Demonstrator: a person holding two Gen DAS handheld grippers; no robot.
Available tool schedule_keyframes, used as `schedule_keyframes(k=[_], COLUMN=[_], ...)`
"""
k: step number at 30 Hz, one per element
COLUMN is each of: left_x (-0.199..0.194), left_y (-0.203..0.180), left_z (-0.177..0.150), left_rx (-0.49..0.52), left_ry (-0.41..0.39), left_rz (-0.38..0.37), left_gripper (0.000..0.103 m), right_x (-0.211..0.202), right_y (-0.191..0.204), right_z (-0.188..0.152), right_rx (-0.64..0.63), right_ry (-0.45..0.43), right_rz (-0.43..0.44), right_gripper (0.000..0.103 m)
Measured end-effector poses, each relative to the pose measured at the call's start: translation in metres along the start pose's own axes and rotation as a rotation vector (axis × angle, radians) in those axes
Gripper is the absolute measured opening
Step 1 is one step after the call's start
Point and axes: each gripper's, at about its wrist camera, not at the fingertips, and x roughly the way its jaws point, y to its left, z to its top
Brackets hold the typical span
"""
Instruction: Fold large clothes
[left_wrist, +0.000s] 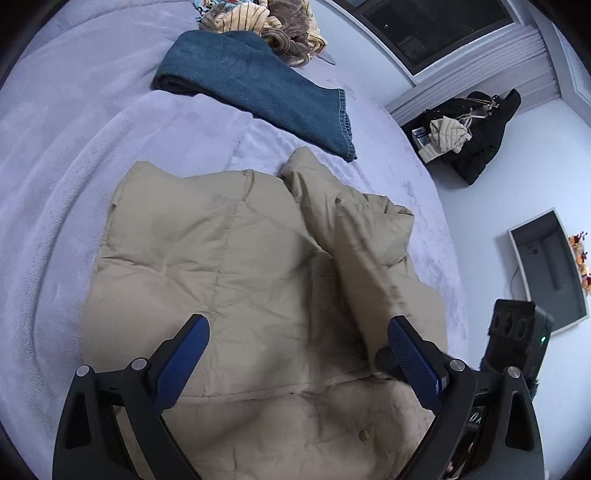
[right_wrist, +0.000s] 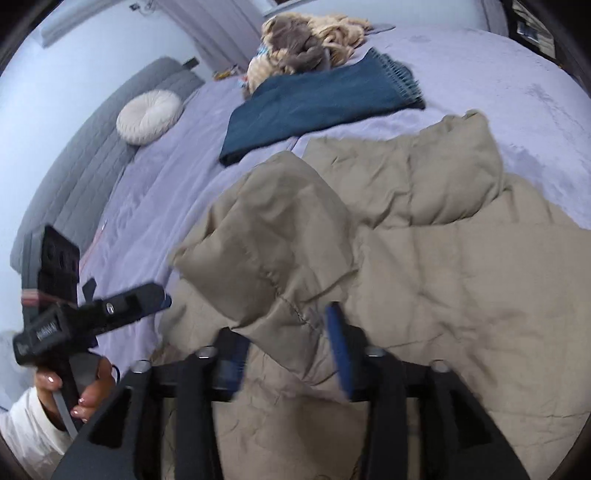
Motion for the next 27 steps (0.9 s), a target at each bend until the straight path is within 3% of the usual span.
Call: schedule_keyframes(k=[4,8,10,12,13,14,15,16,19,22,24,27], left_x=[0.015,0.042,0.061,0.076,0.083,0.091,0.099,0.105,0.09,0.071,0.075,0.086], left_y=[-0.011,-0.015,-0.015,-0.018,-0.022,-0.027,-0.03,-0.032,-0.046,-0.045,-0.031,-0.015], left_z=[0.001,0.0,-0.002,-0.004,-0.005,-0.007,-0.008,-0.008,-0.009,-0.011,-0.013,-0.017], left_rx=[0.023,0.026,0.026,0.033,0.044,0.059,0.065,0.062,0.106,0.148,0.142,0.148], left_ry=[0.044,0.096,0.124,0.143,0.145,0.158,0.182,0.194,0.109,0.053,0.079,0.102], left_rz=[-0.041,-0.052,-0.036,-0.024,-0.017,-0.009,0.005,0.003,0.041,0.096,0.142,0.176], left_gripper=[0.098,0.098,0.098,0.098,0.082,0.052,0.035,0.01,0.01,0.01,0.01,0.01], right_x=[-0.004,-0.042,-0.06,-0.073,-0.078,-0.083,-0.086,-0.088,-0.089,-0.097,-0.097,-0.076], right_y=[-0.006,-0.057,-0.087,-0.118,-0.131,-0.143,-0.153,-0.164,-0.184,-0.192,-0.195,-0.209], right_z=[-0.02,-0.05,-0.068,-0.086,-0.094,-0.1,-0.106,-0.109,-0.103,-0.082,-0.07,-0.066], right_rx=[0.011,0.1,0.148,0.214,0.246,0.272,0.295,0.32,0.365,0.315,0.288,0.314], right_ry=[0.035,0.025,0.024,0.045,0.045,0.043,0.041,0.035,-0.007,-0.076,-0.103,-0.06], right_rz=[0.005,-0.06,-0.107,-0.16,-0.179,-0.197,-0.22,-0.241,-0.278,-0.369,-0.404,-0.408], right_gripper=[0.072,0.069,0.033,0.026,0.022,0.021,0.02,0.02,0.018,0.018,0.012,0.011])
